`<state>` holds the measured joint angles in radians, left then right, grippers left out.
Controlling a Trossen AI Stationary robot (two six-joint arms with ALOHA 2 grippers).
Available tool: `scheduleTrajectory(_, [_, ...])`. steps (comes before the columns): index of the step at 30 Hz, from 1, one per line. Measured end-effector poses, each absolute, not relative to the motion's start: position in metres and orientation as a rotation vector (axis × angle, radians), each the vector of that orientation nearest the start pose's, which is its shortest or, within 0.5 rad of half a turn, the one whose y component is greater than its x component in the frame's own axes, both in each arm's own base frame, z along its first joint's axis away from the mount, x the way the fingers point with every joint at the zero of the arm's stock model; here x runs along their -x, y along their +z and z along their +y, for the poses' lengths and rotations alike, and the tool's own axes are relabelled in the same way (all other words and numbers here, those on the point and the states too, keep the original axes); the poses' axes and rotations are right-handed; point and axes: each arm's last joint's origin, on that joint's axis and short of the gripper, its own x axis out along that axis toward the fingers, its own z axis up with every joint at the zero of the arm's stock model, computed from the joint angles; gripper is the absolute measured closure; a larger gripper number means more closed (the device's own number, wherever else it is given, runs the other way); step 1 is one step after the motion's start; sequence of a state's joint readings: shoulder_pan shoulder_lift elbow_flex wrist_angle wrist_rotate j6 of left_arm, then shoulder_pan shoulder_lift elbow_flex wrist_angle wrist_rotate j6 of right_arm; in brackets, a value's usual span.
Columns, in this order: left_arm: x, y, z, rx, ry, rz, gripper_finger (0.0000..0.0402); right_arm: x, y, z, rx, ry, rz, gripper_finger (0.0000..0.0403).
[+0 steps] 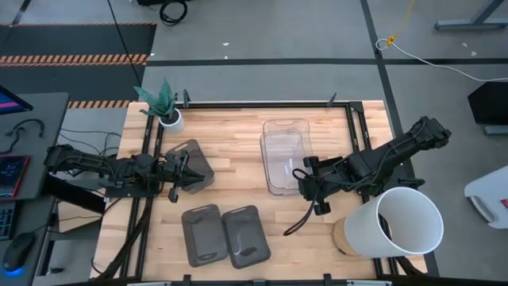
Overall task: Stack baskets by color
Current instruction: Stack the left transparent bin on the stacked right transparent bin
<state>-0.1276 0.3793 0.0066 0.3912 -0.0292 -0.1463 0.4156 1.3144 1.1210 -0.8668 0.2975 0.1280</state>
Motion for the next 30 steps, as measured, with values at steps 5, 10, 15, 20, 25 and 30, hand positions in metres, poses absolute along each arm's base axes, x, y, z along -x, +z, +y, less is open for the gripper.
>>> scheduleTrajectory(5, [-0.1206, 0.1698, -0.0146, 0.148, -0.1, -0.012, 0.0373, -0.2339, 0.2875, 0.094, 0.243, 0.042, 0.993, 0.0396])
scheduleTrajectory(10, [-0.1206, 0.1697, -0.0146, 0.148, -0.099, -0.011, 0.0371, -0.234, 0.2875, 0.0942, 0.241, 0.046, 0.994, 0.0395])
scheduleTrajectory(15, [-0.1206, 0.1697, -0.0146, 0.148, -0.1, -0.011, 0.0366, -0.234, 0.2875, 0.0943, 0.219, 0.037, 0.994, 0.0394])
scheduleTrajectory(20, [-0.1206, 0.1698, -0.0146, 0.148, -0.099, -0.011, 0.0372, -0.2341, 0.2875, 0.0944, 0.211, 0.034, 0.993, 0.039])
scheduleTrajectory(25, [-0.1206, 0.1698, -0.0146, 0.148, -0.1, -0.012, 0.0371, -0.2342, 0.2875, 0.0944, 0.182, 0.017, 0.993, 0.0371])
scheduleTrajectory(30, [-0.1206, 0.1698, -0.0146, 0.148, -0.1, -0.012, 0.0365, -0.2343, 0.2875, 0.0947, 0.157, 0.009, 0.991, 0.035])
